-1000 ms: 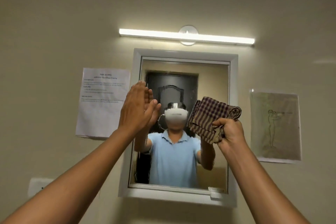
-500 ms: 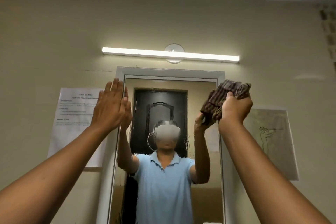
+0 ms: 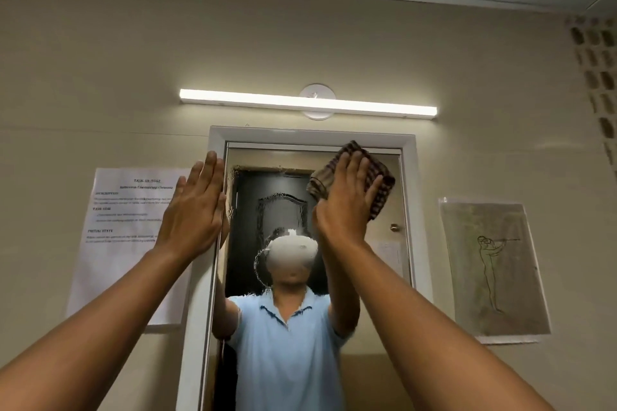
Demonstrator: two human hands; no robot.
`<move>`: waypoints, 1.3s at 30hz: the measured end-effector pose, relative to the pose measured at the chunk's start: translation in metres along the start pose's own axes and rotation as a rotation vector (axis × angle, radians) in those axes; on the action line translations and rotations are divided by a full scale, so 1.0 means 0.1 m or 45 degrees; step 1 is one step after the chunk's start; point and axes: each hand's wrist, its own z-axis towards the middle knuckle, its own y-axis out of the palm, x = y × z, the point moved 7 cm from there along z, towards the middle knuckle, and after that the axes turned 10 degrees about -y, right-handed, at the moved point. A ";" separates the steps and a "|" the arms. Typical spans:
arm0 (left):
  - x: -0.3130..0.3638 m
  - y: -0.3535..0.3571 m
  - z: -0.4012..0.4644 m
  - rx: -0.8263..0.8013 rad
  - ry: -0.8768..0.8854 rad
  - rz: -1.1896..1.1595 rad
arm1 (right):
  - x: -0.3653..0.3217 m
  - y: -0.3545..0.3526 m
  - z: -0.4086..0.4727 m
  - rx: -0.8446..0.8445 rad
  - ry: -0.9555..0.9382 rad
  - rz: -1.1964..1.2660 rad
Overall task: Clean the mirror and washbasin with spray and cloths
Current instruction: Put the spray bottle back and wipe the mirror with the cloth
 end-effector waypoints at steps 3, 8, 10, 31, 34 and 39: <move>-0.01 0.02 -0.01 0.017 0.013 -0.020 | -0.41 0.14 0.01 -0.071 -0.301 -0.013; 0.00 0.02 -0.03 0.028 0.027 -0.034 | -0.69 0.24 -0.08 -0.155 -0.657 -0.100; -0.02 0.02 -0.03 0.027 0.028 -0.039 | -0.59 0.18 -0.08 -0.144 -0.651 -0.113; -0.02 0.03 -0.05 0.035 0.038 -0.090 | -0.68 0.33 -0.03 0.020 -0.353 -0.012; -0.04 0.02 -0.06 0.027 0.049 -0.077 | -1.06 0.40 0.02 -0.027 -0.488 0.029; -0.08 0.02 -0.12 -0.020 0.085 -0.119 | -1.42 0.48 0.09 -0.066 -0.586 -0.011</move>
